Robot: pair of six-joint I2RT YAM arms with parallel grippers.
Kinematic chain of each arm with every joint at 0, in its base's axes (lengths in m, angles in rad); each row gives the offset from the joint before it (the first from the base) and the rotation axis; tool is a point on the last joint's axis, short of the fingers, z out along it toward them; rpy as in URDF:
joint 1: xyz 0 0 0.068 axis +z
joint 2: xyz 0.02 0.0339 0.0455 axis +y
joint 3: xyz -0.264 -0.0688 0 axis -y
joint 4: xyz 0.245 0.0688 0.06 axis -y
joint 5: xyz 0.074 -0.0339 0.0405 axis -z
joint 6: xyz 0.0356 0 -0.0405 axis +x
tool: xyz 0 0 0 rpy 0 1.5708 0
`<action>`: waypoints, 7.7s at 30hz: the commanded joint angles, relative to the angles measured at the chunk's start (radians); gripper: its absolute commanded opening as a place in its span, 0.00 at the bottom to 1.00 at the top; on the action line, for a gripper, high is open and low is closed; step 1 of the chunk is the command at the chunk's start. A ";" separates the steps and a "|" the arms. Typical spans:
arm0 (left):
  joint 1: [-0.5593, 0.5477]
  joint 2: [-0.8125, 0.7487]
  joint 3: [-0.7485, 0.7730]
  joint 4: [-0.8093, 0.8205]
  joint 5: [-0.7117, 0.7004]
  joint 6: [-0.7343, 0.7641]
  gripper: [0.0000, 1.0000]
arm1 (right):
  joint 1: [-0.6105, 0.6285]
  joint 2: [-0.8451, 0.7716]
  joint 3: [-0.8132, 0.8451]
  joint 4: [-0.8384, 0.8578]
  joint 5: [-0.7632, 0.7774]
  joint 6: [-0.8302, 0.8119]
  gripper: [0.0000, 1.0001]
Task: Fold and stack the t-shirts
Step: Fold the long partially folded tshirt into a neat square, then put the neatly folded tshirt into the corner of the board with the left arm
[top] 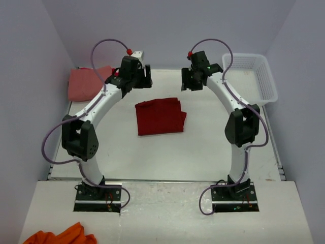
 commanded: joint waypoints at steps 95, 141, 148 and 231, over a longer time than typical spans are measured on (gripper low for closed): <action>0.266 0.216 -0.344 0.061 0.533 -0.055 0.96 | 0.104 -1.086 -0.959 0.145 -0.465 0.115 0.32; 0.113 0.020 0.019 -0.063 0.171 0.250 0.00 | 0.058 -1.197 -1.092 0.168 -0.501 0.156 0.28; 0.155 0.039 0.150 -0.104 0.122 0.389 0.00 | 0.058 -1.201 -1.097 0.145 -0.474 0.130 0.14; 0.582 0.291 0.527 -0.110 0.204 0.678 0.00 | 0.124 -1.000 -1.015 -0.025 -0.467 0.101 0.14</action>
